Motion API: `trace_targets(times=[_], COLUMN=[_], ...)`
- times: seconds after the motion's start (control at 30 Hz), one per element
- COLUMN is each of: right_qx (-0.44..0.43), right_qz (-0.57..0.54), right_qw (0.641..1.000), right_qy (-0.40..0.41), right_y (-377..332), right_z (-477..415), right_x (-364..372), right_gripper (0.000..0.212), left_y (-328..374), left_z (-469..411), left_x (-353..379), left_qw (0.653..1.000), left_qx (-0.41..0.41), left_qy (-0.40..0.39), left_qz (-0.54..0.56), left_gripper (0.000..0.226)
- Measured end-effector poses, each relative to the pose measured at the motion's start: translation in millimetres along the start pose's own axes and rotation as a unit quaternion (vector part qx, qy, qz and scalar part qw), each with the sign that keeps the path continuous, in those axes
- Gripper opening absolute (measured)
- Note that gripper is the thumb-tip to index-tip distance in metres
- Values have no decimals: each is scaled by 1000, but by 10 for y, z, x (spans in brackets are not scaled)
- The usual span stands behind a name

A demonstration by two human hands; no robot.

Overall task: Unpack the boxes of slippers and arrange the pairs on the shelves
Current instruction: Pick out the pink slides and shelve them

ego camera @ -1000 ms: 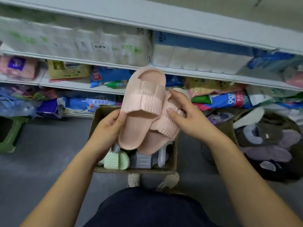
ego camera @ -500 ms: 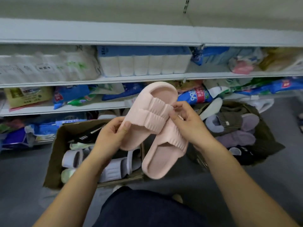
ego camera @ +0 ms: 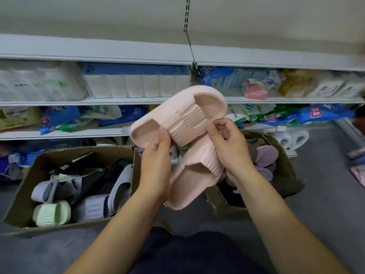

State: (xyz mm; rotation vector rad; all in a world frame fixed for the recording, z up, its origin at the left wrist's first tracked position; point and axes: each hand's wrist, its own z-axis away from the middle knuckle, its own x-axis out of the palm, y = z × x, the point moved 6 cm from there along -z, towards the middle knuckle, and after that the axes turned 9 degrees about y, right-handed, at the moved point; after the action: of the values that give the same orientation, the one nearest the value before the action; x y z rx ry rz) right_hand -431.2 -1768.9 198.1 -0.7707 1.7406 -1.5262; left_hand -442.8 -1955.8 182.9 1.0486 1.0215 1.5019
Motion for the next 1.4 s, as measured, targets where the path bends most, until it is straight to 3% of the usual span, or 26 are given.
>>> trace_targets(times=[0.13, 0.33, 0.5, 0.73, 0.97, 1.03, 1.13, 1.23, 1.3, 1.4], right_qx=[21, -10, -63, -152, -160, -170, -169, -156, -152, -148], right_qz=[-34, 17, -25, -72, -91, -92, -106, -131, -153, -186], right_qw=[999, 997, 997, 984, 977, 975, 972, 972, 971, 967], right_qy=[-5, -76, -21, 66, 103, 109, 126, 118, 103, 93], right_y=[-89, -549, -1118, -2142, -2953, -3143, -3335, -3428, -3460, -3540], right_z=[-135, -518, -1049, -1938, -2728, -2869, -3047, -3149, -3204, -3271], right_x=[-4, -20, -214, -233, 59, 132, 220, 293, 364, 486], right_gripper=[14, 22, 21, 19, 9, 13, 13, 8, 6, 5], left_y=[354, 981, 1845, 3643, 5125, 5360, 5473, 5439, 5437, 5560], left_z=[8, -425, -926, -1552, -2320, -2572, -2955, -3216, -3216, -3081], left_x=[247, 366, 532, 917, 1534, 1713, 1937, 2013, 1939, 1647], left_qw=[994, 989, 970, 898, 816, 809, 835, 857, 867, 867], left_qx=[96, 149, 240, 440, 555, 555, 499, 419, 382, 417], left_qy=[-44, -7, 20, 15, 22, 27, 9, -72, -151, -169], left_qz=[-25, 16, 12, -30, -162, -193, -232, -290, -281, -214], left_gripper=[25, 27, 12, 27, 32, 28, 33, 53, 68, 73])
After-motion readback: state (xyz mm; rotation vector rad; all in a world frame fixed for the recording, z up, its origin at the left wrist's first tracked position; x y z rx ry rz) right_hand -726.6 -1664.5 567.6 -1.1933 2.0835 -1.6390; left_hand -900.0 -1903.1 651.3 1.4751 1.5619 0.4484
